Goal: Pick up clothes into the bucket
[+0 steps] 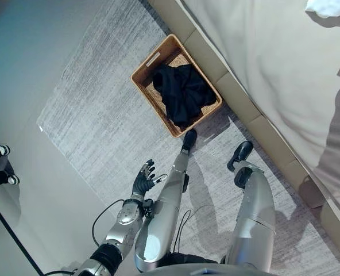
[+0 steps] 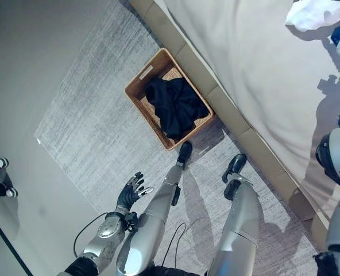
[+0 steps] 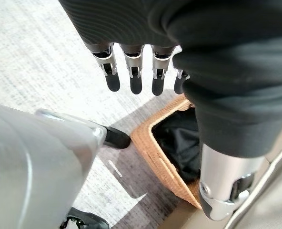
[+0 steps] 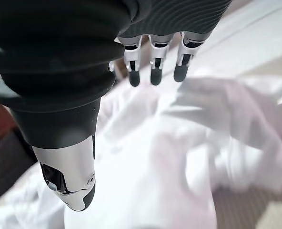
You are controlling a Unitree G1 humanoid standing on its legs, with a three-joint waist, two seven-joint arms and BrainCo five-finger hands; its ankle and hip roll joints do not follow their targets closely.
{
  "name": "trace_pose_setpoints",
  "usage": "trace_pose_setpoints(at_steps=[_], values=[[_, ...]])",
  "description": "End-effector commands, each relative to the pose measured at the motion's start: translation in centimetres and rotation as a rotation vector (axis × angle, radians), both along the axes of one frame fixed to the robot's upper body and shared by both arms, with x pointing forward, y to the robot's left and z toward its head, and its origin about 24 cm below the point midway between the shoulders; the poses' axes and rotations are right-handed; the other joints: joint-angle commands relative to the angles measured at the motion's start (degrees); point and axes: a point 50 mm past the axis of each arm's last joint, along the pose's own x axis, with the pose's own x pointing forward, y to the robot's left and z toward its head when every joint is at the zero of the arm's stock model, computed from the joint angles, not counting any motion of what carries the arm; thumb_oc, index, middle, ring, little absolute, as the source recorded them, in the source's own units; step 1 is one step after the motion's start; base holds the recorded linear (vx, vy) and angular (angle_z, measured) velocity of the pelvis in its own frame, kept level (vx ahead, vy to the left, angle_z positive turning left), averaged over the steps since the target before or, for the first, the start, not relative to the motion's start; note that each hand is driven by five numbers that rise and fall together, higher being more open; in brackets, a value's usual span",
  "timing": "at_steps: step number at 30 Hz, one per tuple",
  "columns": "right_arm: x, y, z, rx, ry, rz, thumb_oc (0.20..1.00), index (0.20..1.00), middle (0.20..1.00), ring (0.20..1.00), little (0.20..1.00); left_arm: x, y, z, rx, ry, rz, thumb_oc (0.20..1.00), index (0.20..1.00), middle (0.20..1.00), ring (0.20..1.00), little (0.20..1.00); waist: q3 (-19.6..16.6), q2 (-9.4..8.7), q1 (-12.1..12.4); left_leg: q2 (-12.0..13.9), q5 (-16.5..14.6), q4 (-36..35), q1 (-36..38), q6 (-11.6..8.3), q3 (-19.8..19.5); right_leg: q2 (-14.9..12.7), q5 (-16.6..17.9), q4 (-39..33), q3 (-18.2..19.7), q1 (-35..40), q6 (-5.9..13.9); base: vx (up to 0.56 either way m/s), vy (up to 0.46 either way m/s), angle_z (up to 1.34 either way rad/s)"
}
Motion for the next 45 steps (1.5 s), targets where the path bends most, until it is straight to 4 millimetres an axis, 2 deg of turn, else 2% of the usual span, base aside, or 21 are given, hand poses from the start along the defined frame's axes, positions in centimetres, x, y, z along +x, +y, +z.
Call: trace_pose_setpoints(at_steps=[1, 4, 5, 6, 7, 9, 11, 12, 14, 23, 30, 31, 35, 36, 37, 38, 39, 40, 41, 42, 45], values=[[-2.6, -2.0, 2.7, -0.044, -0.03, -0.076, 1.0, 1.0, 1.0, 1.0, 1.0, 0.1, 1.0, 0.2, 0.011, -0.009, 0.015, 1.0, 1.0, 1.0, 1.0, 1.0, -0.38, -0.06, 0.21, 1.09, -1.41, 0.18, 1.28, 1.84, -1.66, 1.08, -4.1, 3.22, 2.39, 2.41, 4.62, 0.01, -0.008, 0.06], [-2.5, -2.0, 2.7, -0.048, -0.009, -0.064, 1.0, 1.0, 1.0, 1.0, 1.0, 0.3, 1.0, 0.5, 0.008, -0.017, 0.013, 1.0, 1.0, 1.0, 1.0, 1.0, -0.38, -0.21, 0.47, 0.95, -1.35, 0.39, 0.07, 1.91, -1.77, 1.15, -3.73, 3.12, 2.5, 1.29, 4.7, 0.0, 0.0, 0.03], [-2.4, -1.9, 2.5, -0.056, 0.017, -0.056, 0.818, 0.818, 0.818, 0.818, 0.818, 0.4, 1.0, 0.7, 0.0, -0.028, 0.013, 1.0, 1.0, 1.0, 1.0, 1.0, -0.38, -0.37, 0.61, 0.97, -1.33, 0.45, -0.6, 1.92, -1.85, 1.25, -3.51, 2.85, 2.48, 0.66, 4.73, 0.0, 0.0, 0.0], [-2.3, -2.0, 2.3, -0.059, 0.041, -0.05, 0.73, 0.73, 0.73, 0.73, 0.73, 0.4, 1.1, 0.8, -0.004, -0.031, 0.015, 1.0, 1.0, 1.0, 1.0, 1.0, -0.38, -0.42, 0.7, 0.92, -1.28, 0.56, -1.14, 1.91, -1.84, 1.29, -3.38, 2.89, 2.47, 0.09, 4.79, 0.0, 0.0, 0.0], [-2.1, -1.8, 2.3, -0.059, 0.064, -0.037, 0.793, 0.793, 0.793, 0.793, 0.793, 0.5, 1.1, 0.9, -0.005, -0.034, 0.01, 1.0, 1.0, 1.0, 1.0, 1.0, -0.38, -0.56, 0.74, 0.84, -1.18, 0.79, -2.0, 1.88, -1.74, 1.25, -3.2, 2.81, 2.58, -0.55, 4.81, 0.0, 0.0, 0.0], [-2.1, -1.8, 2.4, -0.06, 0.064, -0.037, 0.818, 0.818, 0.818, 0.818, 0.818, 0.5, 1.1, 0.9, -0.006, -0.034, 0.01, 1.0, 1.0, 1.0, 1.0, 1.0, -0.38, -0.56, 0.73, 0.83, -1.18, 0.82, -2.06, 1.88, -1.71, 1.25, -3.19, 2.83, 2.62, -0.63, 4.81, 0.0, 0.0, 0.0], [-1.9, -2.0, 2.0, -0.046, 0.121, -0.014, 0.784, 0.784, 0.784, 0.784, 0.784, 0.6, 1.1, 1.0, -0.009, -0.033, -0.003, 1.0, 1.0, 1.0, 1.0, 1.0, -0.38, -0.68, 0.83, 0.61, -1.07, 1.15, -3.21, 1.91, -1.8, 1.13, -3.07, 2.97, 2.66, -1.66, 4.79, 0.0, 0.0, 0.0], [-1.9, -2.0, 2.0, -0.046, 0.129, -0.012, 0.727, 0.727, 0.727, 0.727, 0.727, 0.6, 1.1, 1.0, -0.008, -0.032, -0.006, 1.0, 1.0, 1.0, 1.0, 1.0, -0.38, -0.71, 0.84, 0.56, -1.03, 1.27, -3.48, 1.89, -1.82, 1.07, -3.11, 3.03, 2.61, -1.84, 4.73, 0.0, 0.0, 0.0], [-2.0, -2.4, 1.7, -0.027, 0.145, -0.004, 0.2, 0.2, 0.2, 0.2, 0.2, 0.7, 0.9, 1.2, -0.014, -0.041, -0.019, 1.0, 1.0, 1.0, 1.0, 1.0, -0.38, -0.65, 0.86, 0.16, -1.05, 1.9, -4.41, 1.83, -1.82, 0.76, -3.13, 3.44, 2.54, -2.54, 4.66, 0.0, 0.0, 0.0], [-1.1, -1.2, 1.3, -0.04, 0.128, 0.059, 0.2, 0.2, 0.2, 0.2, 0.2, 0.8, 1.5, 1.4, -0.01, -0.049, 0.004, 1.0, 1.0, 1.0, 1.0, 1.0, -0.38, -1.49, 0.66, -0.26, -0.93, 2.51, -6.07, 1.51, -1.33, 0.85, -2.28, 2.75, 2.64, -3.67, 4.7, 0.0, 0.0, 0.0], [-0.7, 1.0, 2.5, -0.061, -0.003, 0.117, 0.2, 0.2, 0.2, 0.2, 0.2, 0.9, 3.0, 1.1, 0.037, -0.038, 0.058, 1.0, 1.0, 1.0, 1.0, 1.0, -0.38, -3.35, -0.47, -0.18, -2.21, 3.96, -3.46, 1.49, -0.3, 1.83, -0.63, -0.29, 2.72, 0.68, 4.61, -0.02, 0.033, -0.05], [-0.8, 1.8, 3.3, -0.073, -0.055, 0.146, 0.2, 0.2, 0.2, 0.2, 0.2, 1.0, 3.6, 1.0, 0.056, -0.036, 0.077, 1.0, 1.0, 1.0, 1.0, 1.0, -0.38, -4.35, -1.11, 0.14, -2.65, 4.01, -1.47, 1.37, 0.3, 2.58, 0.38, -2.38, 2.82, 3.35, 4.84, -0.02, 0.051, -0.13], [-1.0, 3.7, 4.6, -0.109, -0.147, 0.221, 0.2, 0.2, 0.2, 0.2, 0.2, 1.3, 4.7, 1.4, 0.081, -0.053, 0.107, 1.0, 1.0, 1.0, 1.0, 1.0, -0.38, -6.52, -2.39, 1.33, -3.55, 3.75, 2.93, 1.35, 1.39, 4.29, 2.58, -6.99, 2.84, 8.96, 5.26, -0.02, 0.047, -0.21], [-1.0, 3.7, 4.6, -0.109, -0.147, 0.221, 0.2, 0.2, 0.2, 0.2, 0.2, 1.3, 4.8, 1.4, 0.082, -0.053, 0.107, 1.0, 1.0, 1.0, 1.0, 1.0, -0.38, -6.52, -2.36, 1.37, -3.54, 3.73, 2.97, 1.35, 1.38, 4.32, 2.61, -7.05, 2.82, 9.02, 5.26, -0.01, 0.066, -0.33], [-1.3, 4.9, 5.4, -0.143, -0.203, 0.256, 0.2, 0.2, 0.2, 0.2, 0.2, 1.6, 5.6, 1.8, 0.102, -0.07, 0.128, 1.0, 1.0, 1.0, 1.0, 1.0, -0.38, -7.91, -3.23, 1.99, -4.54, 3.93, 6.24, 1.43, 2.38, 5.47, 3.95, -9.86, 3.32, 12.85, 5.66, -0.02, 0.068, -0.47], [-1.5, 5.5, 5.7, -0.157, -0.229, 0.274, 0.2, 0.2, 0.2, 0.2, 0.2, 1.5, 6.0, 1.9, 0.109, -0.077, 0.136, 1.0, 1.0, 1.0, 1.0, 1.0, -0.38, -8.54, -3.49, 2.4, -5.11, 3.85, 8.27, 1.48, 2.81, 6.22, 4.69, -11.93, 3.41, 15.62, 5.83, -0.02, 0.068, -0.51], [-1.4, 5.5, 5.7, -0.157, -0.228, 0.274, 0.2, 0.2, 0.2, 0.2, 0.2, 1.5, 6.0, 1.9, 0.109, -0.077, 0.136, 1.0, 1.0, 1.0, 1.0, 1.0, -0.38, -8.54, -3.47, 2.43, -5.11, 3.84, 8.31, 1.48, 2.8, 6.25, 4.72, -11.98, 3.39, 15.67, 5.83, -0.09, 0.113, -0.42], [-2.0, 6.3, 6.5, -0.18, -0.287, 0.299, 0.2, 0.2, 0.2, 0.2, 0.2, 2.0, 6.6, 2.5, 0.129, -0.101, 0.151, 1.0, 1.0, 1.0, 1.0, 1.0, -0.38, -9.78, -4.26, 2.9, -4.56, 4.18, 10.58, 1.75, 4.1, 7.04, 7.72, -15.36, 3.24, 19.08, 5.6, -0.08, 0.088, -0.36], [-2.0, 6.3, 6.4, -0.179, -0.286, 0.299, 0.2, 0.2, 0.2, 0.2, 0.2, 2.0, 6.6, 2.5, 0.13, -0.099, 0.151, 1.0, 1.0, 1.0, 1.0, 1.0, -0.38, -9.79, -4.18, 2.98, -4.58, 4.12, 10.73, 1.75, 4.13, 7.14, 7.79, -15.54, 3.24, 19.27, 5.6, -0.06, 0.153, -0.5], [-2.6, 7.1, 7.1, -0.211, -0.328, 0.322, 0.2, 0.2, 0.2, 0.2, 0.2, 2.2, 7.1, 3.1, 0.131, -0.127, 0.168, 1.0, 1.0, 1.0, 1.0, 1.0, -0.38, -10.73, -4.93, 3.22, -5.86, 4.35, 15.12, 1.86, 5.29, 7.83, 8.46, -17.99, 3.84, 24.26, 5.93, 0.04, 0.102, -0.52], [-3.3, 7.8, 7.7, -0.24, -0.39, 0.348, 0.2, 0.2, 0.2, 0.2, 0.2, 2.9, 7.7, 5.0, 0.12, -0.21, 0.189, 1.0, 1.0, 1.0, 1.0, 1.0, -1.27, -12.24, -5.97, 4.04, -7.99, 4.34, 22.35, 1.96, 7.64, 8.78, 9.63, -21.79, 4.98, 31.73, 6.63, 0.1, 0.113, -0.44]])
